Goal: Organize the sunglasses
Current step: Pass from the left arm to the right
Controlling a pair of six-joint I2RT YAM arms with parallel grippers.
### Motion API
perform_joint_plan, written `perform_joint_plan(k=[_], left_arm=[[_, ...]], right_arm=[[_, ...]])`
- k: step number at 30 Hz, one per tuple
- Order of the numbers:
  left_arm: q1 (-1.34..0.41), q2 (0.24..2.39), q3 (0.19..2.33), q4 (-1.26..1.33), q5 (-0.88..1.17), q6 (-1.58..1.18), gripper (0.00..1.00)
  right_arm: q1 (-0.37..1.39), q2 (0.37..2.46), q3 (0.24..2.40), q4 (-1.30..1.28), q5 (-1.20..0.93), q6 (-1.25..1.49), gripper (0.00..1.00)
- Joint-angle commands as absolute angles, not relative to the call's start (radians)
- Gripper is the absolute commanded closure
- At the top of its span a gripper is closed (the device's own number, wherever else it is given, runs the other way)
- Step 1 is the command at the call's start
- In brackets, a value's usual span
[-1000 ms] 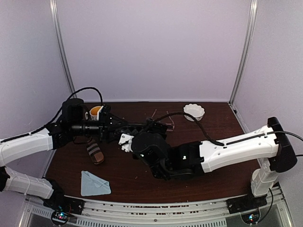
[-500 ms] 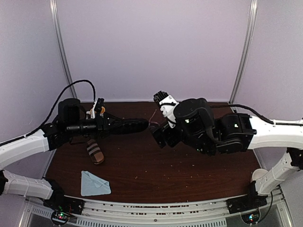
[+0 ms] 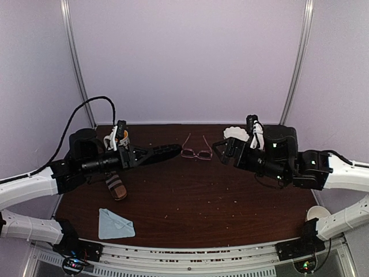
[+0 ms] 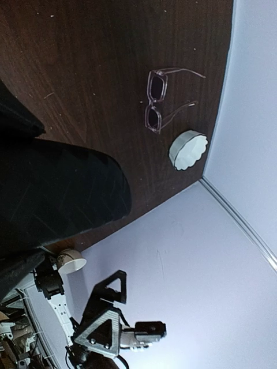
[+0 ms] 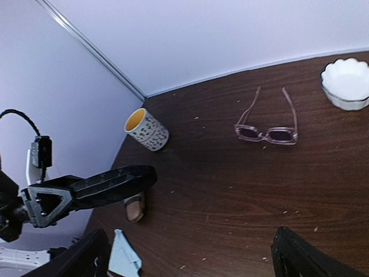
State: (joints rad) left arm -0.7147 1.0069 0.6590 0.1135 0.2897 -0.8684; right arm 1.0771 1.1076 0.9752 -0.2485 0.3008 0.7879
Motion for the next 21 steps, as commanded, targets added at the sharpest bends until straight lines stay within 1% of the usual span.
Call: perform_joint_plan(k=[1, 3, 5, 11, 16, 21], left_arm=[[-0.746, 1.025, 0.682, 0.314, 0.245, -0.846, 0.65], [-0.761, 1.046, 0.698, 0.338, 0.247, -0.853, 0.65], [-0.770, 1.065, 0.713, 0.363, 0.251, -0.868, 0.66], [-0.799, 1.117, 0.726, 0.463, 0.265, -0.927, 0.66], [-0.829, 1.137, 0.723, 0.551, 0.267, -0.984, 0.66], [-0.839, 1.155, 0.739, 0.622, 0.290, -1.098, 0.66]], right_arm=[[1.083, 1.044, 0.820, 0.047, 0.211, 0.998, 0.00], [1.084, 1.019, 0.765, 0.144, 0.204, 1.019, 0.00], [1.084, 1.012, 0.744, 0.179, 0.200, 1.041, 0.00], [1.102, 1.061, 0.718, 0.365, 0.175, 1.100, 0.00], [1.109, 1.169, 0.755, 0.459, 0.133, 1.176, 0.00], [1.120, 1.259, 0.827, 0.474, 0.097, 1.180, 0.00]])
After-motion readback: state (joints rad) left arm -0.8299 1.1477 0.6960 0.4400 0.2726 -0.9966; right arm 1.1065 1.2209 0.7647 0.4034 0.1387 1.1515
